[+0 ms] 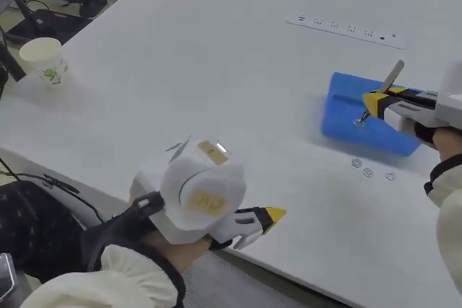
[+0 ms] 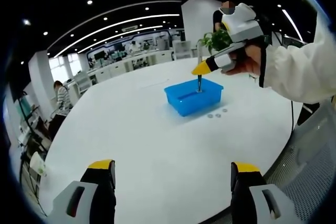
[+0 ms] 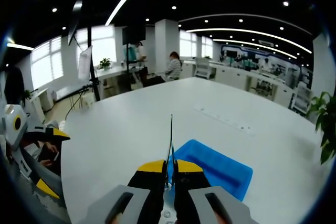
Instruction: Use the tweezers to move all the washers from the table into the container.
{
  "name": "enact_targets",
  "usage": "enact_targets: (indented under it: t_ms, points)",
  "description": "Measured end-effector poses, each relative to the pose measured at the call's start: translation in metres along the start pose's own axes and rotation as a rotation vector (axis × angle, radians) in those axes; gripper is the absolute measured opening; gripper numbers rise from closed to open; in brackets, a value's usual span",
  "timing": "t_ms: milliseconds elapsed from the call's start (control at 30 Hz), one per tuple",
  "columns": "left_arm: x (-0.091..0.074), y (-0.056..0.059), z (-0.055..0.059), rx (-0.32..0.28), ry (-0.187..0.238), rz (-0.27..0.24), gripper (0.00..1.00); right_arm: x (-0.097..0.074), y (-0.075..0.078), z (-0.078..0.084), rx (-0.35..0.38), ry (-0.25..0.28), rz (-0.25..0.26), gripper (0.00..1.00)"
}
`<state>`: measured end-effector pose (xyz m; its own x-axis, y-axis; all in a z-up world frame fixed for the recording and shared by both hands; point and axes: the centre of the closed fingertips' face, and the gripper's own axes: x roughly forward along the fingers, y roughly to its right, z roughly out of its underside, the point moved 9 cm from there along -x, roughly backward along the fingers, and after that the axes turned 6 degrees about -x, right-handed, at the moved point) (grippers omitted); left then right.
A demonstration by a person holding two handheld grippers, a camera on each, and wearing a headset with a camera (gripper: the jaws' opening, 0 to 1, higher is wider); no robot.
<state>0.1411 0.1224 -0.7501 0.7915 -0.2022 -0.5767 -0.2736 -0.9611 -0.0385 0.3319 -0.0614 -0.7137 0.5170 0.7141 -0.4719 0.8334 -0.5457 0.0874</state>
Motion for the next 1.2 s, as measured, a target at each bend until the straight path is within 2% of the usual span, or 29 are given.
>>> enact_targets:
  t_ms: [100, 200, 533, 733, 1200]
  points:
    - [0.001, 0.0, 0.001, 0.0, -0.004, 0.006, 0.93, 0.005, 0.003, 0.0, -0.002, -0.001, 0.005, 0.02]
    - [0.003, 0.002, 0.003, 0.017, -0.037, 0.005, 0.92, 0.012, 0.006, 0.002, 0.006, -0.006, -0.007, 0.02]
    - [0.001, 0.0, 0.002, -0.007, -0.018, 0.002, 0.92, 0.029, 0.018, 0.011, 0.026, -0.024, 0.012, 0.02]
    - [0.001, 0.0, 0.002, -0.01, -0.022, 0.006, 0.91, 0.037, 0.023, 0.018, 0.028, -0.039, 0.027, 0.02]
    - [0.002, -0.001, 0.003, -0.008, -0.038, 0.005, 0.91, 0.055, 0.028, 0.033, 0.015, -0.089, 0.028, 0.02]
